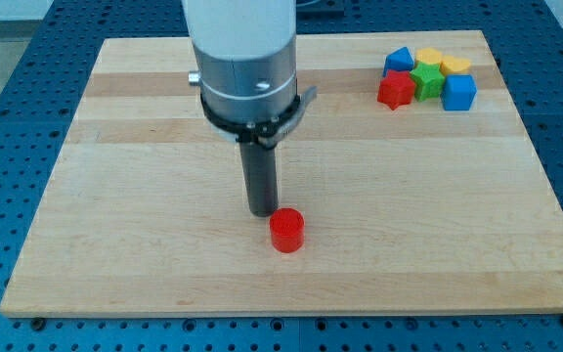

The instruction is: Place the red circle at the bottom center of the board

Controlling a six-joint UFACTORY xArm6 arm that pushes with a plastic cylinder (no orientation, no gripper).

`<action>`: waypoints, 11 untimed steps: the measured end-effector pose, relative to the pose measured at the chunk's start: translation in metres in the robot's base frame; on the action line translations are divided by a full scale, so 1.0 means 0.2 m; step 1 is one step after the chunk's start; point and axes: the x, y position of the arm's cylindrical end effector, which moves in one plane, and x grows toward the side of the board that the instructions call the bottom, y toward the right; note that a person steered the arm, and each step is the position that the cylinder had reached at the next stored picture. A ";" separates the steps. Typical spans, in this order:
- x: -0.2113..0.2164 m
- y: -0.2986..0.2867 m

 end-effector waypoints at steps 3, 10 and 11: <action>0.02 0.16; -0.04 0.16; -0.16 0.16</action>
